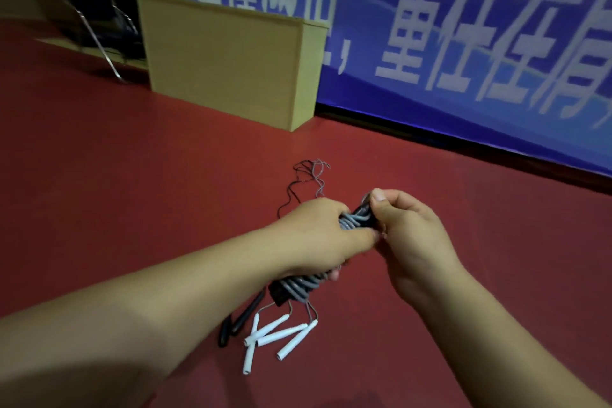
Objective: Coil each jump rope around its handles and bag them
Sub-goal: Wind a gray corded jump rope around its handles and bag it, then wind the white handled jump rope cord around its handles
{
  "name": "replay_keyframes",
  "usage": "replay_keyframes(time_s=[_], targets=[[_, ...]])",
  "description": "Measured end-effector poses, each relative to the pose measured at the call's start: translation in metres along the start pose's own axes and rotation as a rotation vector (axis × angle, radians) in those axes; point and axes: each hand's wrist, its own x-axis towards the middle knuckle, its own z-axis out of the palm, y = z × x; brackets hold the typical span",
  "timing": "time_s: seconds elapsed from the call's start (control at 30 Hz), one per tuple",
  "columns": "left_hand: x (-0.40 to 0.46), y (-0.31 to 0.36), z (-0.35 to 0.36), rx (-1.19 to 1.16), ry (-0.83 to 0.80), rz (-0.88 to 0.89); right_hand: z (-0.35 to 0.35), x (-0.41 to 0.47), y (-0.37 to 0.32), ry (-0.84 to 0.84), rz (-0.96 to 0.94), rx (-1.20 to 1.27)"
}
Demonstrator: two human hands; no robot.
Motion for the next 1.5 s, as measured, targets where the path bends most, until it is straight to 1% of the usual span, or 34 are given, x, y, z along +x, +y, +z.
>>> replay_keyframes(time_s=[0.03, 0.1, 0.17, 0.23, 0.33, 0.4, 0.47, 0.53, 0.63, 0.73, 0.8, 0.9, 1.0, 1.07, 1.13, 1.17, 1.27, 1.3, 1.33, 1.43, 1.47, 1.5], targets=[[-0.004, 0.000, -0.005, 0.070, 0.030, 0.000, 0.008, 0.001, -0.001, -0.018, 0.065, 0.044], [-0.014, -0.002, -0.021, 0.213, 0.116, 0.011, 0.022, 0.003, -0.004, -0.088, 0.139, 0.106], [-0.022, -0.006, -0.039, 0.242, 0.151, 0.027, 0.035, 0.006, -0.010, -0.181, 0.155, 0.133], [-0.029, -0.014, -0.058, 0.179, 0.110, 0.017, 0.048, 0.007, -0.013, -0.272, 0.162, 0.105], [-0.043, -0.035, -0.082, 0.076, 0.040, -0.033, 0.064, 0.008, -0.005, -0.413, 0.189, -0.007], [-0.058, -0.060, -0.091, -0.048, 0.063, -0.073, 0.081, 0.010, 0.010, -0.507, 0.226, -0.099], [-0.070, -0.086, -0.091, -0.178, 0.106, -0.134, 0.097, 0.012, 0.029, -0.540, 0.243, -0.188], [-0.082, -0.119, -0.085, -0.289, 0.184, -0.198, 0.118, 0.013, 0.054, -0.508, 0.226, -0.287], [-0.106, -0.176, -0.076, -0.461, 0.389, -0.314, 0.153, 0.010, 0.101, -0.505, 0.207, -0.388], [-0.140, -0.237, -0.063, -0.592, 0.587, -0.463, 0.192, -0.012, 0.164, -0.582, 0.293, -0.414], [-0.155, -0.269, -0.053, -0.664, 0.708, -0.542, 0.208, -0.027, 0.199, -0.600, 0.345, -0.426], [-0.179, -0.315, -0.029, -0.795, 0.884, -0.719, 0.226, -0.053, 0.255, -0.673, 0.467, -0.469], [-0.197, -0.346, -0.011, -0.903, 0.983, -0.846, 0.237, -0.069, 0.291, -0.713, 0.581, -0.441], [-0.212, -0.370, -0.001, -0.912, 1.105, -0.924, 0.246, -0.080, 0.312, -0.732, 0.633, -0.424], [-0.223, -0.391, 0.007, -0.915, 1.206, -1.012, 0.252, -0.089, 0.325, -0.729, 0.642, -0.396], [-0.232, -0.403, 0.010, -0.960, 1.258, -1.053, 0.259, -0.095, 0.334, -0.752, 0.639, -0.399], [-0.244, -0.420, 0.015, -1.122, 1.260, -1.112, 0.263, -0.103, 0.347, -0.768, 0.568, -0.464], [-0.246, -0.422, 0.016, -1.122, 1.268, -1.110, 0.264, -0.103, 0.347, -0.767, 0.554, -0.471], [-0.248, -0.427, 0.018, -1.056, 1.261, -1.129, 0.265, -0.104, 0.351, -0.761, 0.569, -0.459], [-0.250, -0.429, 0.026, -0.693, 1.160, -1.233, 0.264, -0.102, 0.352, -0.742, 0.615, -0.407], [-0.251, -0.429, 0.029, -0.651, 1.130, -1.245, 0.263, -0.101, 0.353, -0.740, 0.620, -0.397], [-0.252, -0.428, 0.031, -0.656, 1.114, -1.226, 0.261, -0.101, 0.352, -0.738, 0.624, -0.387]])
